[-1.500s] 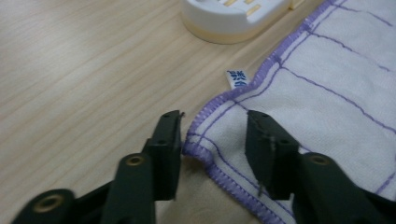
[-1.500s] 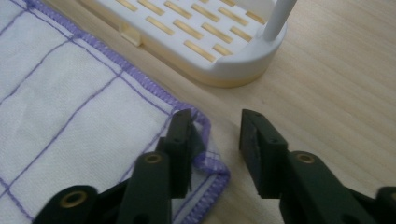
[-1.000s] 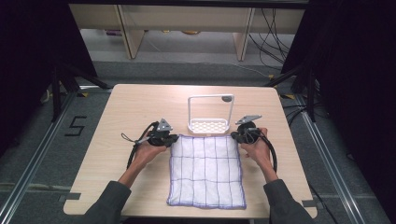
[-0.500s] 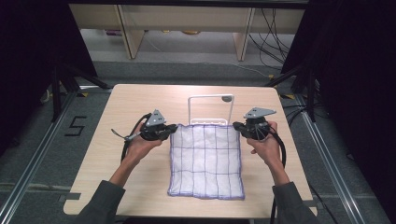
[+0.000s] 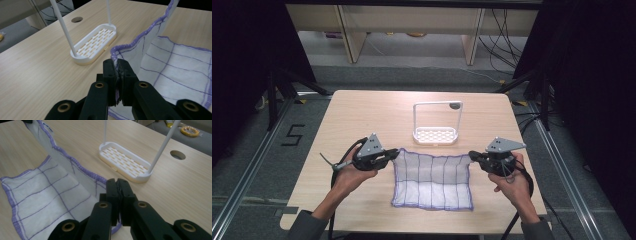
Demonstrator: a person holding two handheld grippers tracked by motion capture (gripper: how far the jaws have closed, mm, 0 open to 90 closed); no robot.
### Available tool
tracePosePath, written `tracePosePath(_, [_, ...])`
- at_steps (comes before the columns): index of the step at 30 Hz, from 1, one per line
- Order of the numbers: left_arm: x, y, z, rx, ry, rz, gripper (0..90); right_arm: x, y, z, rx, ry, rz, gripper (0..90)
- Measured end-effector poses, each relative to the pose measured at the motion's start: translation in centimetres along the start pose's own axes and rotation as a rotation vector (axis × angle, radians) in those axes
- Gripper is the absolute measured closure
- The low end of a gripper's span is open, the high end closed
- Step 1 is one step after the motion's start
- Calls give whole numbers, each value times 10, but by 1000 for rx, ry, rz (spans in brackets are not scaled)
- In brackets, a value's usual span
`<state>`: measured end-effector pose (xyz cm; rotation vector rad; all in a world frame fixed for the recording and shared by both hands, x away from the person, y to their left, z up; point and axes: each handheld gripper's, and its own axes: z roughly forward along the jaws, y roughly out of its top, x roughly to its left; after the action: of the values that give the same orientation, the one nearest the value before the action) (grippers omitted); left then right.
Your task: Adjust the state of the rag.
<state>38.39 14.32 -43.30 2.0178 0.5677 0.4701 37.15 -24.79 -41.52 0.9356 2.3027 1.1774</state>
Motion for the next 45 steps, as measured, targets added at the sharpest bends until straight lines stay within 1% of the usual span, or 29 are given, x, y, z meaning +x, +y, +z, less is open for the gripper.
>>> tracePosePath(1, [-4, -4, -3, 5, -2, 11, 854, 0, -1, -1, -6, 0, -33, 887])
tracePosePath(3, [-11, -13, -8, 23, -2, 23, 853, 9, -4, -5, -5, 8, -55, 887])
tracePosePath(4, [-14, -20, -10, 30, -8, 17, 853, 15, -7, -6, 2, 13, -35, 887])
tracePosePath(7, [-21, -32, -13, 56, -26, 21, 852, 21, -11, -8, 6, 31, -46, 887])
tracePosePath(8, [-28, -42, -16, 69, -41, 20, 851, 27, -20, -7, 24, 37, -83, 887])
tracePosePath(10, [-35, -49, -17, 77, -51, 17, 849, 31, -27, -7, 44, 54, -82, 887])
tracePosePath(11, [-35, -49, -17, 77, -51, 17, 847, 31, -27, -7, 44, 54, -82, 887])
tracePosePath(12, [-42, -53, -16, 81, -62, 21, 846, 35, -38, -6, 59, 63, -82, 887])
tracePosePath(13, [-44, -53, -16, 100, -63, 44, 846, 36, -41, -6, 70, 67, -72, 887])
tracePosePath(15, [-48, -54, -13, 93, -71, 41, 846, 37, -45, -5, 78, 64, -70, 887])
tracePosePath(16, [-52, -54, -10, 113, -83, 70, 844, 38, -50, -5, 94, 71, -64, 887])
tracePosePath(17, [-53, -55, -9, 119, -81, 78, 844, 38, -53, -4, 92, 69, -85, 887])
tracePosePath(20, [-57, -59, -8, 137, -90, 90, 844, 42, -59, -4, 118, 78, -71, 887])
tracePosePath(24, [-63, -66, -8, 154, -109, 96, 841, 48, -66, -6, 141, 82, -86, 886])
tracePosePath(25, [-65, -68, -8, 163, -101, 106, 840, 48, -68, -6, 139, 77, -100, 886])
tracePosePath(26, [-67, -71, -8, 172, -114, 101, 838, 49, -70, -6, 148, 82, -96, 886])
tracePosePath(29, [-73, -78, -5, 226, -132, 133, 822, 51, -77, -5, 183, 95, -99, 883])
tracePosePath(31, [-75, -80, -4, 231, -141, 124, 803, 53, -78, -5, 188, 100, -95, 882])
tracePosePath(32, [-76, -80, -5, 234, -144, 140, 797, 59, -81, -5, 198, 95, -105, 881])
tracePosePath(33, [-76, -80, -6, 232, -146, 136, 784, 60, -81, -7, 215, 98, -126, 881])
tracePosePath(35, [-76, -79, -7, 234, -149, 122, 755, 63, -83, -7, 214, 91, -126, 877])
tracePosePath(36, [-77, -80, -8, 223, -160, 98, 636, 65, -85, -9, 244, 124, -124, 833])
tracePosePath(37, [-77, -80, -9, 197, -166, 71, 636, 65, -85, -9, 244, 124, -124, 833])
tracePosePath(38, [-76, -78, -14, 192, -184, 46, 566, 68, -88, -10, 209, 108, -91, 707])
tracePosePath(39, [-75, -75, -16, 176, -184, 31, 519, 66, -86, -12, 205, 110, -69, 646])
tracePosePath(41, [-70, -66, -18, 140, -160, -6, 434, 60, -81, -15, 150, 73, -31, 581])
tracePosePath(43, [-66, -62, -20, 154, -144, -1, 409, 53, -74, -15, 132, 28, 16, 509])
tracePosePath(44, [-51, -49, -17, 144, -106, 11, 399, 46, -70, -13, 117, -12, 36, 484])
tracePosePath(45, [-44, -44, -13, 141, -90, 7, 389, 40, -66, -11, 114, -32, 56, 473])
